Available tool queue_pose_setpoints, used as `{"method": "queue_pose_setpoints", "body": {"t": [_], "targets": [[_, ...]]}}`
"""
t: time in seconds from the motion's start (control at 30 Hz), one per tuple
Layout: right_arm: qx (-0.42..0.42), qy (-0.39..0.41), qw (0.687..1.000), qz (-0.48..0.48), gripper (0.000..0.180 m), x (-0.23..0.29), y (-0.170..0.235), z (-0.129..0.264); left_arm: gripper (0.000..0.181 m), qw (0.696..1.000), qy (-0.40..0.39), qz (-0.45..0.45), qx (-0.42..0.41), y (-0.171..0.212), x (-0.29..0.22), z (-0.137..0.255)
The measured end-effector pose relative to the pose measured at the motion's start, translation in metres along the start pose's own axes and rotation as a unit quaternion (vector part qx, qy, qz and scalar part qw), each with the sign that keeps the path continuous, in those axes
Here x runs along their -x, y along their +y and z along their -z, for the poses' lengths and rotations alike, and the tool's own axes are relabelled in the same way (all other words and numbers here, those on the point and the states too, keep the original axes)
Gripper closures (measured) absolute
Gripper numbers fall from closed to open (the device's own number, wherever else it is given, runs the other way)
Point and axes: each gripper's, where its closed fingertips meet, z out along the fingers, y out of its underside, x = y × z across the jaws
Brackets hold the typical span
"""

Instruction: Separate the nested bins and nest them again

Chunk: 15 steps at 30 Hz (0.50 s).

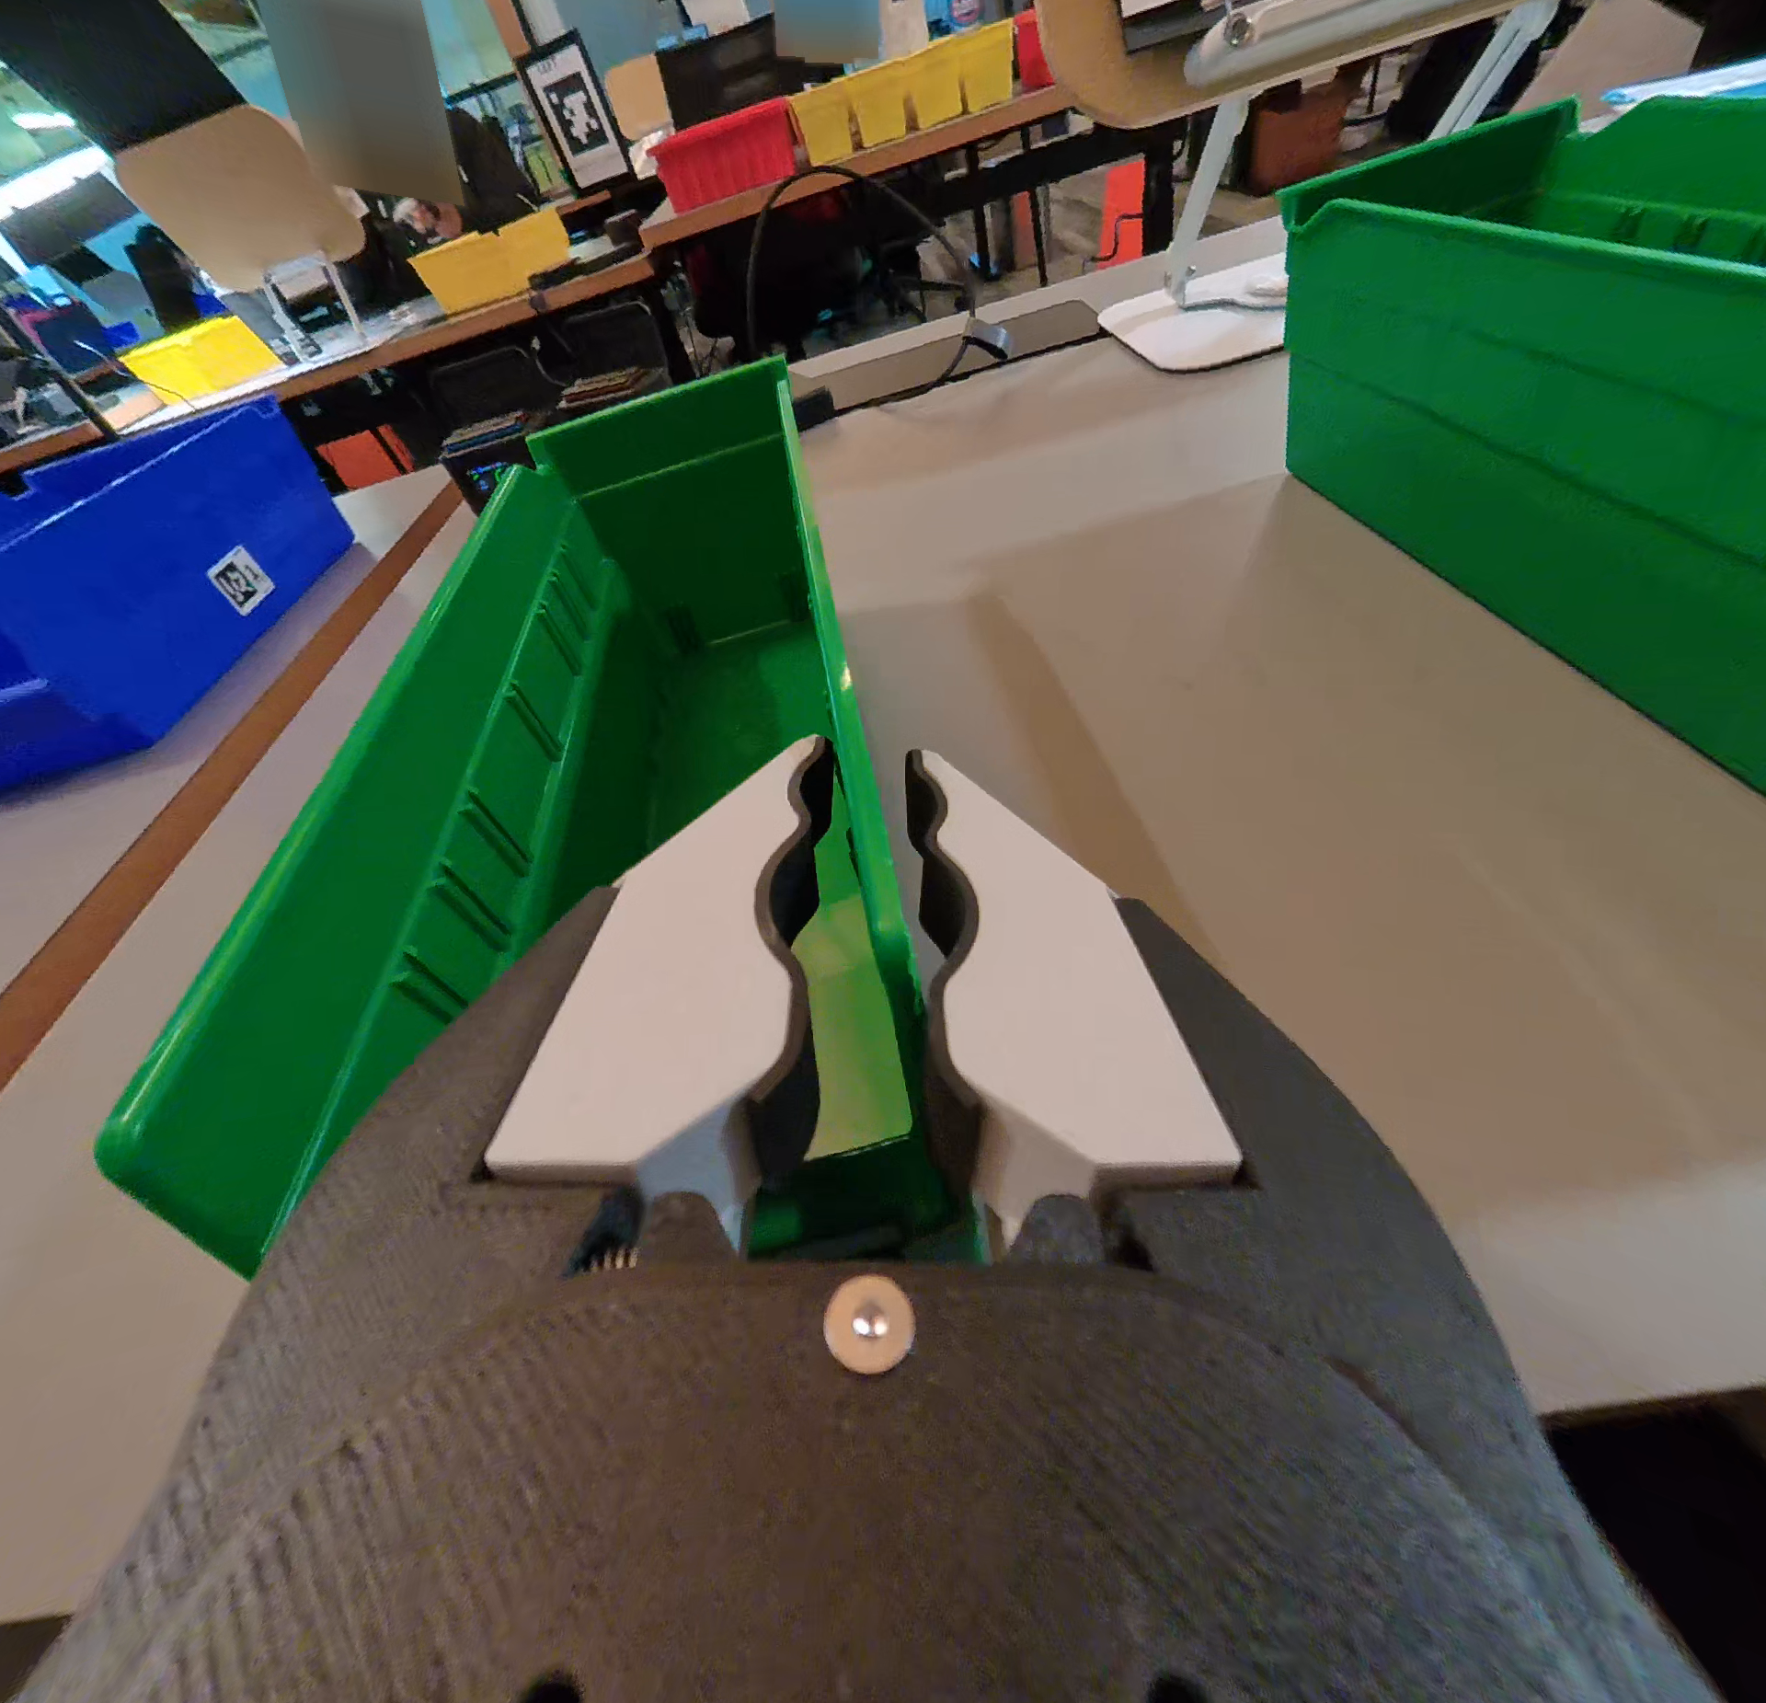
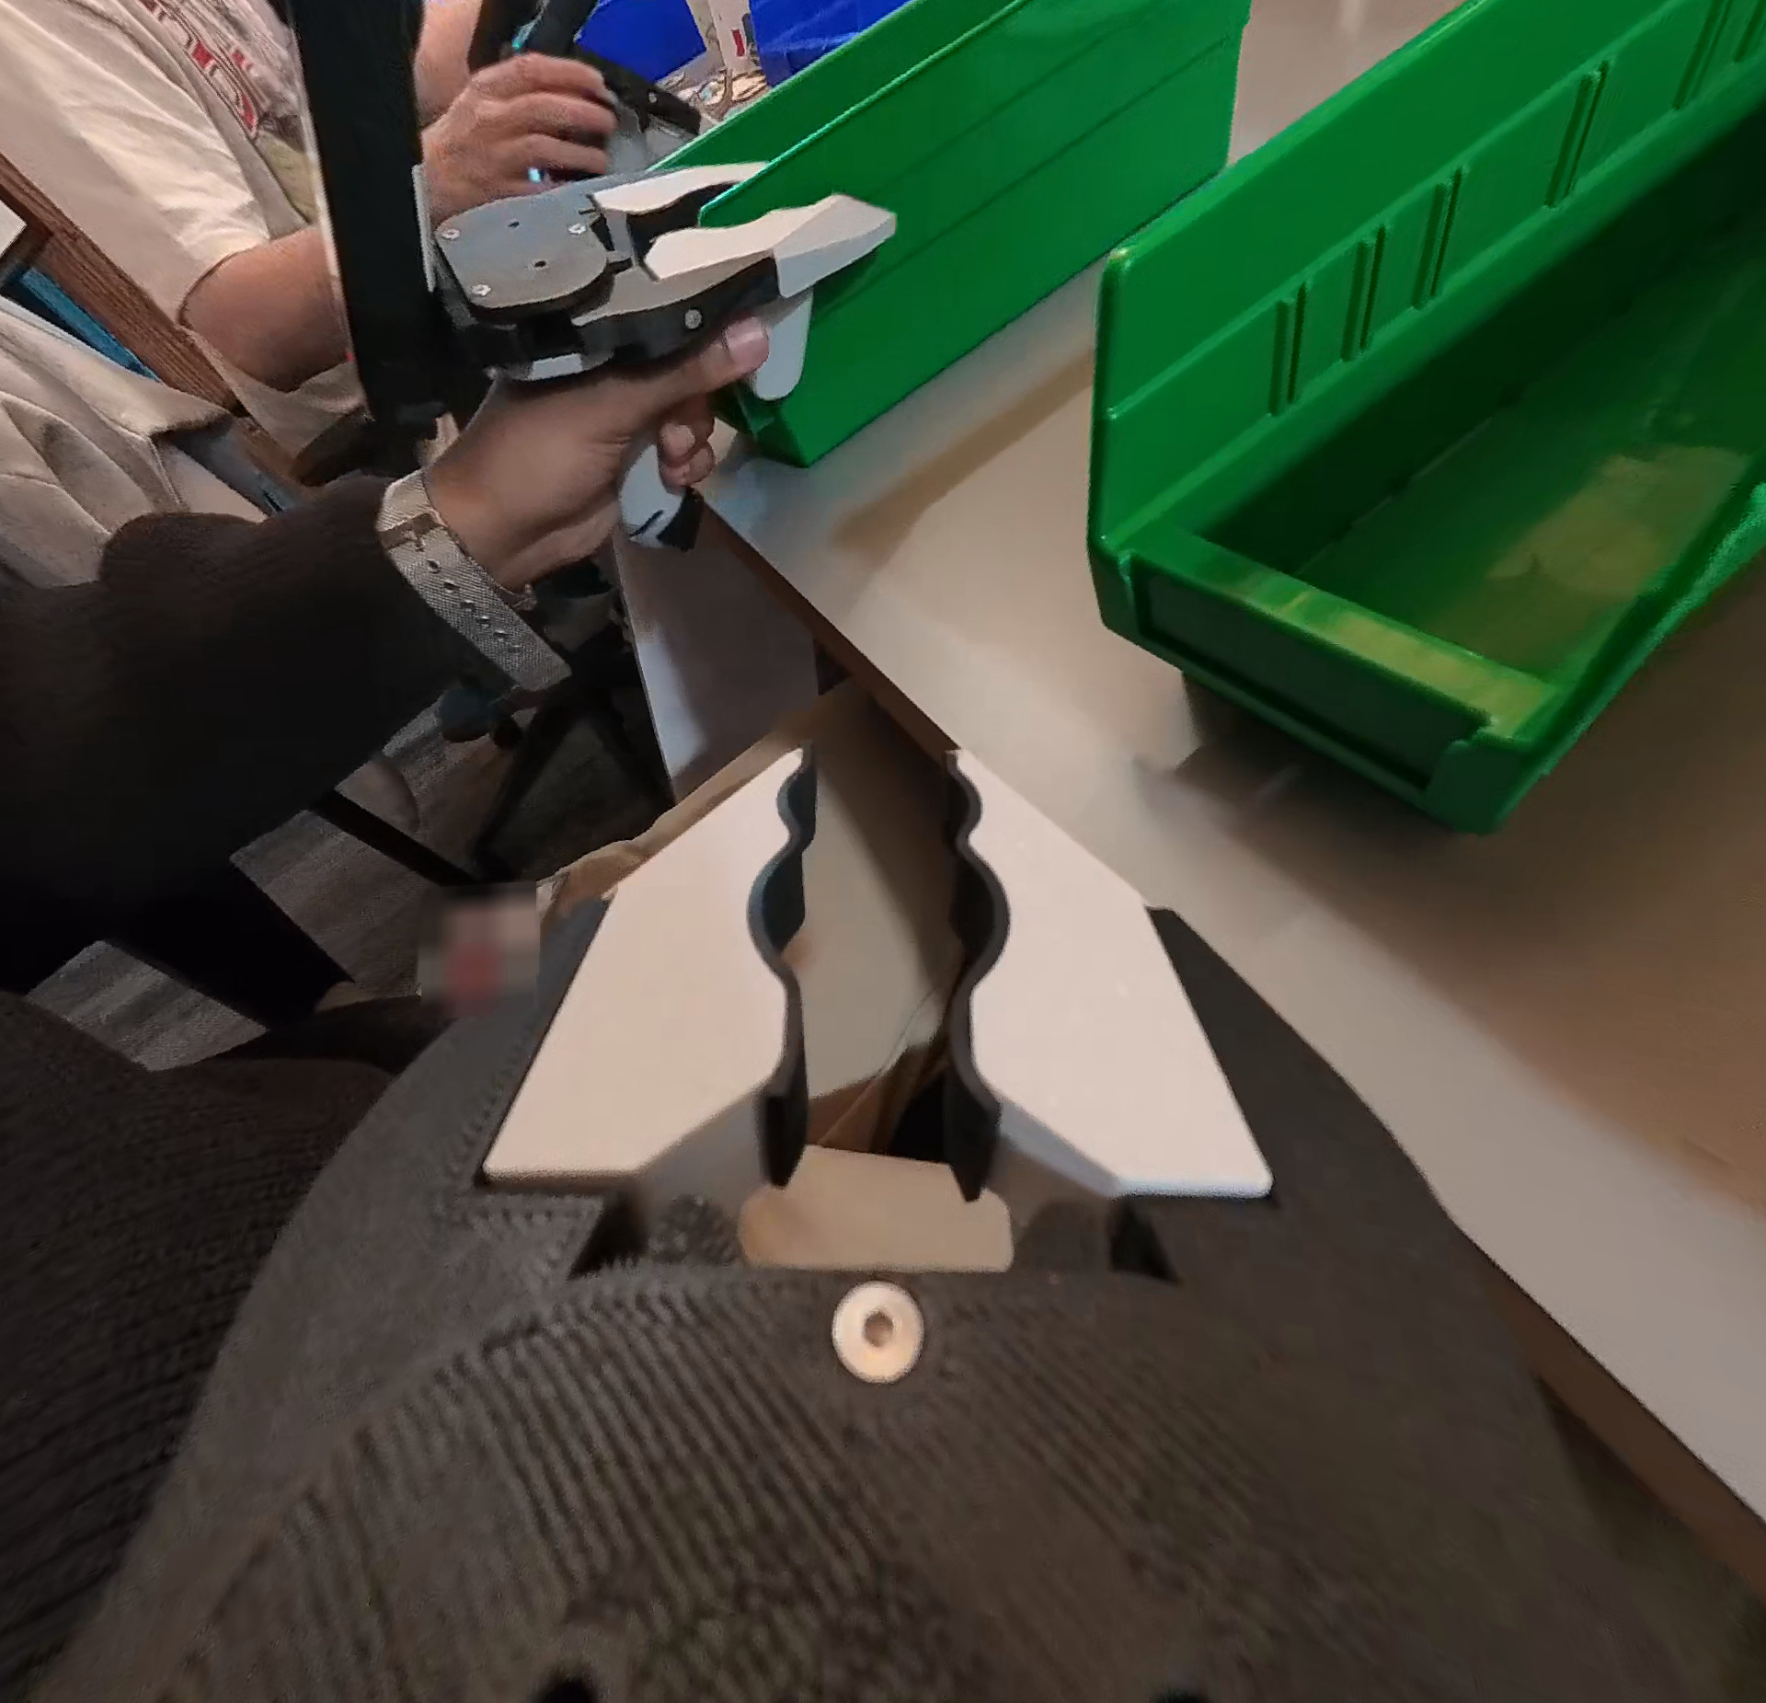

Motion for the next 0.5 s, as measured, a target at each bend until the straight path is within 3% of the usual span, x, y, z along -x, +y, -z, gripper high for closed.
{"method": "queue_pose_setpoints", "body": {"t": [0.3, 0.5], "targets": [[0.022, -0.006, 1.0, -0.018, 0.153, -0.005, 0.008, -0.002, 0.167, 1.0, 0.026, 0.006, -0.009, -0.003, -0.011, -0.002], [0.049, -0.015, 0.999, -0.004, 0.151, 0.0, 0.017, -0.006, 0.155, 0.999, 0.045, -0.006, -0.009, -0.005, -0.027, 0.002]]}}
